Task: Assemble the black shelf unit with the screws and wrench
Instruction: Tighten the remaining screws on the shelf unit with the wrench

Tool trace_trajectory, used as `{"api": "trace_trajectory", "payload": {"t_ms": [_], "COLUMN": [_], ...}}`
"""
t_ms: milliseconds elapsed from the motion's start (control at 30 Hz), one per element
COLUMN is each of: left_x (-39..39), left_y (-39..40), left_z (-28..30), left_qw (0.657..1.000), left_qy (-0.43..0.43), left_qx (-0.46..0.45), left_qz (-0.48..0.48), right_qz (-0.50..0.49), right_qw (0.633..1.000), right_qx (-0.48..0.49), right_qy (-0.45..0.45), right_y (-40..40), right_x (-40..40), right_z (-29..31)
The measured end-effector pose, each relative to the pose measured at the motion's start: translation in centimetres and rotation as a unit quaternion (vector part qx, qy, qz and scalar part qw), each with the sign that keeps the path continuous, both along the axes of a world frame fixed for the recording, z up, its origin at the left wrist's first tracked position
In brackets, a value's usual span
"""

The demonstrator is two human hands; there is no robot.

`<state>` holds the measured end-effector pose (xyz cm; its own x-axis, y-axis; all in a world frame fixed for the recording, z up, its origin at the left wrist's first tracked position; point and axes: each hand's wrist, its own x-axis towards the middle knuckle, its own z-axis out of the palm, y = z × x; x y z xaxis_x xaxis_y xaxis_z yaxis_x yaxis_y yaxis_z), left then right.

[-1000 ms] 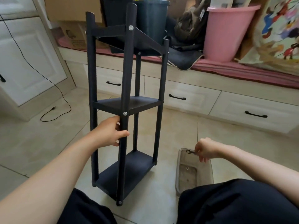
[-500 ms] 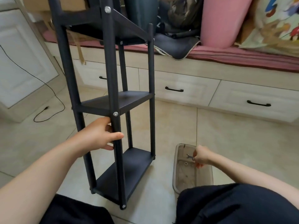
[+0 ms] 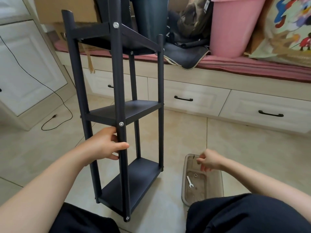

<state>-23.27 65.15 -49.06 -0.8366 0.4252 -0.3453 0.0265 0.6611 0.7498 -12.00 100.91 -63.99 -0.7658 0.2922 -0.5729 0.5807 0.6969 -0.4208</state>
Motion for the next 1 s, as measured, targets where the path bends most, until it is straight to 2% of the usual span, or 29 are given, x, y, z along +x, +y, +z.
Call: {"api": "trace_trajectory", "payload": {"t_ms": [333,467,633,767,900,1000], "left_x": [0.0,-0.7,-1.3,-2.2,-3.1,-3.9], "left_y": [-2.5,-4.9,-7.2,-8.3,-8.9,-9.2], "left_z": [0.1,-0.2,-0.6,-0.9,-1.1,-1.6], "left_qw": [0.998,0.996,0.994,0.993,0.993,0.992], "left_qy": [-0.003,0.002,0.018,0.043,0.075,0.097], "left_qx": [-0.058,-0.088,-0.103,-0.109,-0.087,-0.076], "left_qz": [0.016,0.019,0.017,0.025,0.019,0.033], "right_qz": [0.013,-0.029,-0.124,-0.157,-0.236,-0.225], "right_qw": [0.988,0.981,0.951,0.932,0.883,0.880], "right_qx": [-0.026,-0.061,-0.178,-0.193,-0.259,-0.243], "right_qy": [0.154,0.182,0.219,0.264,0.311,0.341], "right_y": [-3.8,-5.8,-7.0,-8.2,-8.6,-8.5], "right_x": [-6.0,-8.7,-11.2,-12.5,-12.4,-11.5], "right_z": [11.0,13.5,15.0,14.7,15.0,14.7]}}
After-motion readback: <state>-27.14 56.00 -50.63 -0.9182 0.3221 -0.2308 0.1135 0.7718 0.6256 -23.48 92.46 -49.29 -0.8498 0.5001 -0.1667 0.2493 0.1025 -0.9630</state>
